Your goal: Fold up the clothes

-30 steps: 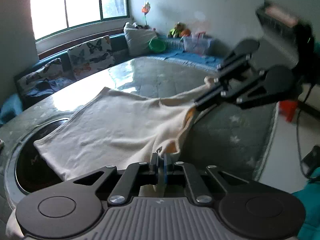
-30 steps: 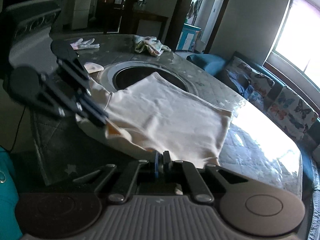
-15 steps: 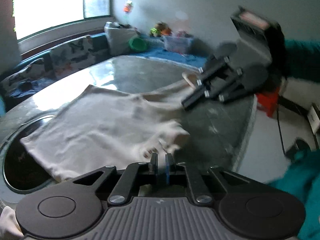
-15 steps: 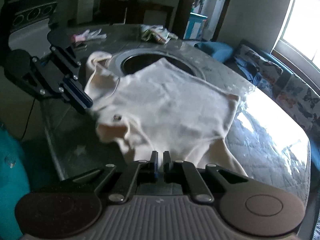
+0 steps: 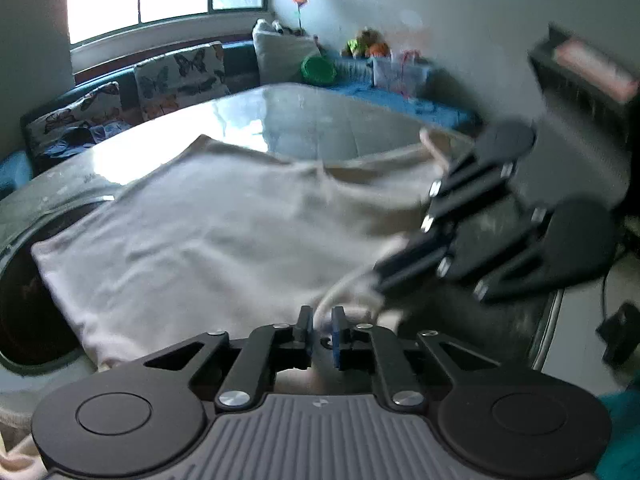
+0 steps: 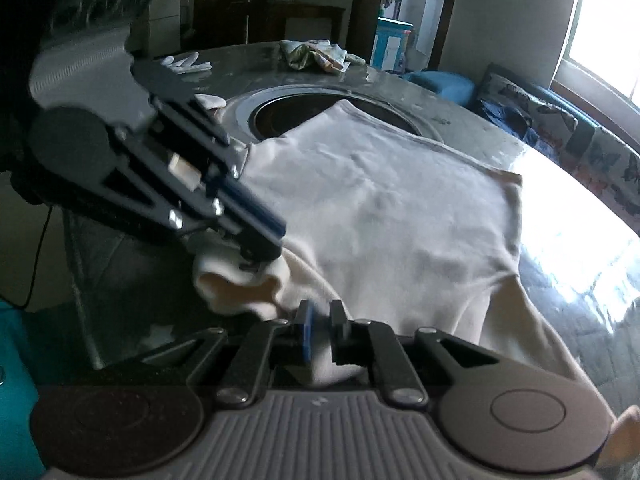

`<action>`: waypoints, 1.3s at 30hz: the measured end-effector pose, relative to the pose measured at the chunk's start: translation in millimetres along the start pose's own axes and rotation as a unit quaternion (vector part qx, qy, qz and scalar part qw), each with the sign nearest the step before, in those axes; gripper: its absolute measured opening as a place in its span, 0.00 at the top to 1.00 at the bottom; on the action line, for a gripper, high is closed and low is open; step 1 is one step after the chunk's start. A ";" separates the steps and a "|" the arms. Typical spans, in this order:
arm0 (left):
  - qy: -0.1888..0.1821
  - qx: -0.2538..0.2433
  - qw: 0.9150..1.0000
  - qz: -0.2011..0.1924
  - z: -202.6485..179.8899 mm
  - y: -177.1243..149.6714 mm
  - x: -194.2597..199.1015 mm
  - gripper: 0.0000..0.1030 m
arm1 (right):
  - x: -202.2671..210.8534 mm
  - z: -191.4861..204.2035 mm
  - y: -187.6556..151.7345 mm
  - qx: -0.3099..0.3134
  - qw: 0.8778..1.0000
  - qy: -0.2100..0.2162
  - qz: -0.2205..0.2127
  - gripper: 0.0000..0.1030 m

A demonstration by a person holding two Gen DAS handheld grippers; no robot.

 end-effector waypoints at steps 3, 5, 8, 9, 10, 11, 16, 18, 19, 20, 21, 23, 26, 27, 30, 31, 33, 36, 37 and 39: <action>0.005 -0.012 1.000 -0.005 -3.3 -4.8 2.2 0.86 | 6.3 -1.3 -4.7 -0.003 1.000 0.000 0.001 0.92; 0.002 -0.009 1.000 -0.003 -1.5 -4.4 2.5 0.85 | 7.6 -4.0 -7.2 -0.018 1.000 0.001 0.001 0.92; 0.005 -0.013 1.000 0.001 -1.6 -2.7 2.3 0.83 | 8.4 -6.1 -11.3 -0.036 0.999 0.003 0.000 0.91; 0.007 -0.014 1.000 0.000 -1.5 -1.0 4.1 0.82 | 10.1 -6.6 -12.1 -0.040 0.999 0.005 -0.002 0.91; 0.009 -0.015 1.000 -0.002 -1.3 0.7 6.0 0.81 | 14.1 -8.8 -12.0 -0.048 0.999 0.007 -0.005 0.91; 0.011 -0.016 1.000 -0.003 -1.2 2.5 7.9 0.81 | 18.5 -12.0 -12.2 -0.057 0.998 0.007 -0.008 0.91; 0.002 -0.013 0.999 -0.030 -6.9 20.6 13.2 0.74 | 44.6 -43.2 -16.8 -0.103 0.994 -0.032 -0.022 0.90; -0.004 -0.014 0.999 -0.037 -11.9 27.7 10.8 0.72 | 52.4 -60.6 -21.3 -0.119 0.990 -0.069 -0.021 0.88; -0.006 -0.015 0.999 -0.040 -14.6 30.5 8.2 0.71 | 54.7 -71.7 -24.5 -0.131 0.987 -0.091 -0.018 0.86; -0.008 -0.016 0.999 -0.042 -17.5 33.2 4.7 0.70 | 56.2 -84.5 -28.6 -0.150 0.982 -0.114 -0.013 0.85; -0.011 -0.017 0.999 -0.044 -20.3 35.8 1.1 0.69 | 57.2 -97.0 -32.7 -0.168 0.976 -0.137 -0.008 0.83; -0.016 -0.013 0.999 -0.043 -24.0 39.7 -7.1 0.68 | 53.6 -119.4 -42.3 -0.200 0.963 -0.181 0.008 0.81; -0.023 -0.008 0.999 -0.041 -29.8 44.1 -18.5 0.66 | 45.2 -149.9 -57.7 -0.244 0.940 -0.234 0.034 0.78; -0.024 -0.007 0.999 -0.041 -32.1 45.8 -22.0 0.65 | 41.0 -156.2 -61.7 -0.257 0.935 -0.241 0.040 0.78; -0.030 -0.004 0.999 -0.041 -37.2 48.9 -29.6 0.61 | 28.9 -171.1 -72.4 -0.289 0.922 -0.252 0.053 0.73; -0.033 -0.003 0.999 -0.040 -39.0 49.8 -32.5 0.61 | 25.8 -172.6 -75.1 -0.292 0.920 -0.254 0.055 0.72; -0.036 -0.006 0.999 -0.036 -42.4 50.9 -38.2 0.61 | 18.7 -172.4 -79.0 -0.292 0.917 -0.264 0.061 0.72; -0.040 -0.006 0.999 -0.032 -44.9 51.8 -45.3 0.61 | 14.3 -173.9 -82.9 -0.288 0.913 -0.280 0.070 0.73; -0.042 -0.005 0.999 -0.030 -45.1 51.8 -47.4 0.61 | 14.5 -174.9 -84.6 -0.283 0.913 -0.285 0.070 0.74; -0.044 -0.002 0.999 -0.026 -44.9 51.1 -52.2 0.61 | 15.5 -176.6 -86.3 -0.272 0.914 -0.294 0.070 0.86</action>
Point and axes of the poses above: each gripper's, at about its wrist camera, not at the fingertips, and x roughly against the way its jaws point, z to its left, y to its top, the point moved 4 cm from there along -x, roughly the way its jaws point, and after that the axes turned 9 degrees about -y, right-handed, at the moved point
